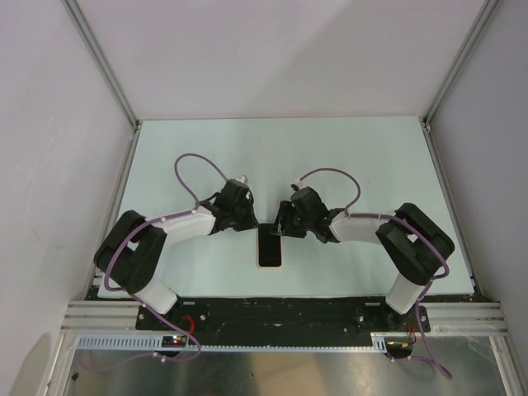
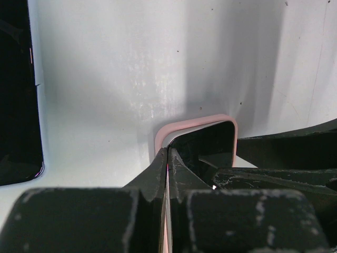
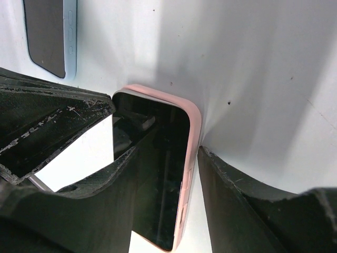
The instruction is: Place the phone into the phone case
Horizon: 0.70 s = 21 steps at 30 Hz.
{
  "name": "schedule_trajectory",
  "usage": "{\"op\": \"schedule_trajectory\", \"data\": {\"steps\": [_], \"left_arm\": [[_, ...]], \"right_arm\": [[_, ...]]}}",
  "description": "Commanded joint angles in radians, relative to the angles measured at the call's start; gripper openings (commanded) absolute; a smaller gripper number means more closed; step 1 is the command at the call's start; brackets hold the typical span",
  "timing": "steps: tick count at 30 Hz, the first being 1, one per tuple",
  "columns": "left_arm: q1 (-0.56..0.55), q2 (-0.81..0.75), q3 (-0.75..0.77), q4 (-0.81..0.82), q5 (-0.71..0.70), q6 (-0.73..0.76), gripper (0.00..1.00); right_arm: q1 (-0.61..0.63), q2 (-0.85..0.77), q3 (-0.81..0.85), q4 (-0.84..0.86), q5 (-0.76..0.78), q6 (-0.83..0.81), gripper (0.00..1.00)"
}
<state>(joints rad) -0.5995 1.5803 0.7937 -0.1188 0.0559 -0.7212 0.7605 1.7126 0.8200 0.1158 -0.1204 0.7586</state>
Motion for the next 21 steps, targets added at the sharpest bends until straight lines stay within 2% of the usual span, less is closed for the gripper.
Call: {"op": "schedule_trajectory", "data": {"steps": [1, 8, 21], "left_arm": [[0.005, 0.017, 0.027, 0.011, 0.037, 0.026, 0.04], [0.006, 0.027, 0.016, 0.019, 0.038, 0.019, 0.0], [-0.01, 0.044, -0.044, 0.019, 0.024, -0.004, 0.0]], "right_arm": [[0.009, 0.056, -0.008, -0.101, 0.037, -0.027, 0.53], [0.014, 0.059, -0.005, -0.107, 0.043, -0.028, 0.51], [0.037, 0.084, 0.043, -0.173, 0.064, -0.046, 0.5]]}}
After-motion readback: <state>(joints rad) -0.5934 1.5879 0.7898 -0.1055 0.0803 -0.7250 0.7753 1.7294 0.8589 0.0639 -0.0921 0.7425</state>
